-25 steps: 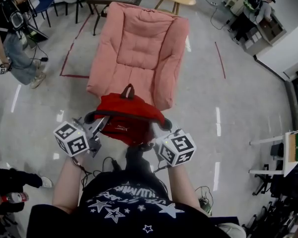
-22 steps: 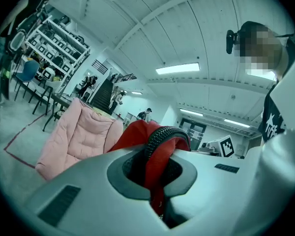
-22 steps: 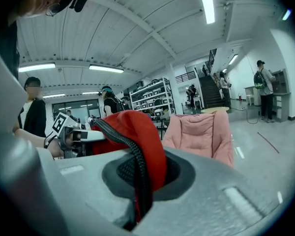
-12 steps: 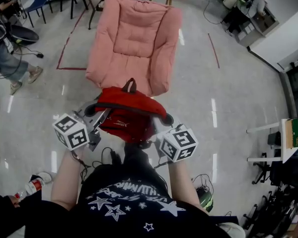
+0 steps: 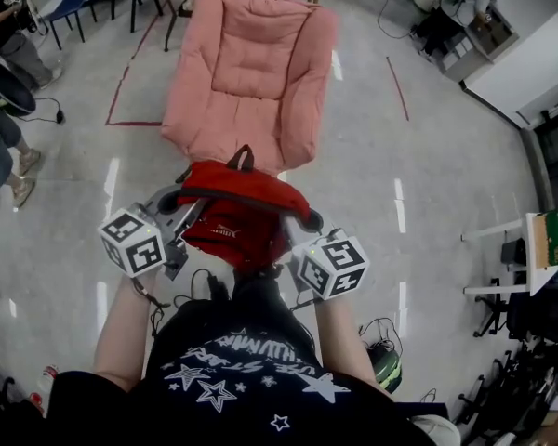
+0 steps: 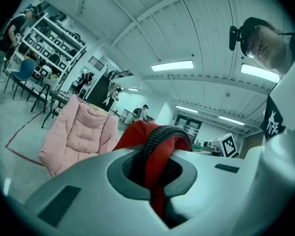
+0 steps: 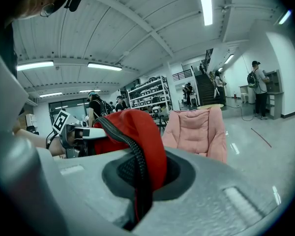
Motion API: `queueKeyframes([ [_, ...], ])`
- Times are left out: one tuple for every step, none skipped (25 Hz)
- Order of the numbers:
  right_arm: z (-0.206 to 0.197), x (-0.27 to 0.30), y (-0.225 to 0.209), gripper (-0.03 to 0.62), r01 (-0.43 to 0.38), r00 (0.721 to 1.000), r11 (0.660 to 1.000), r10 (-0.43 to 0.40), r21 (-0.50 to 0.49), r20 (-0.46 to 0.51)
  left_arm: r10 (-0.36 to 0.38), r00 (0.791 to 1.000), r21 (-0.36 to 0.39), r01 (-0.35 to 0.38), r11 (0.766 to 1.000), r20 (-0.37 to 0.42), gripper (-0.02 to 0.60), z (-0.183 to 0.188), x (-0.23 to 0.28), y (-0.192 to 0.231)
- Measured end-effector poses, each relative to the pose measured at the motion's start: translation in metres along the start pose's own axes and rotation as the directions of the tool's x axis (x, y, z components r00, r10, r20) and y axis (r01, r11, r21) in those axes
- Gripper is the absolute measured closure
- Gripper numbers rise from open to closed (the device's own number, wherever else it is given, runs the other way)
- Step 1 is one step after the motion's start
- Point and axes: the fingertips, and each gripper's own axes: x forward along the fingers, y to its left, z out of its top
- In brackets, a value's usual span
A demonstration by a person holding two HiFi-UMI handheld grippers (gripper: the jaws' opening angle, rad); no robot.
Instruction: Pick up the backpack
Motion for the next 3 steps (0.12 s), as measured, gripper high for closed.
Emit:
queueKeyframes([
  [-0.0035, -0.0014, 0.0009, 0.577, -0.002, 1.000, 1.000, 0.002, -0.002, -0.001, 0.001, 1.000, 0.000, -0.001, 1.000, 0.001, 0.572, -0.0036, -0.0012, -0.0009],
  [-0.0068, -0.0025, 0.0015, 0.577, -0.005, 1.000, 1.000, 0.005, -0.003, -0.002, 0.003, 1.000, 0.001, -0.003, 1.000, 0.003, 0.572, -0.0069, -0.0022, -0.0016],
  [-0.0100, -0.0035, 0.0020, 0.577, -0.007, 1.000, 1.000, 0.007, -0.004, -0.002, 0.004, 1.000, 0.001, -0.004, 1.000, 0.004, 0.572, -0.0101, -0.0030, -0.0021],
])
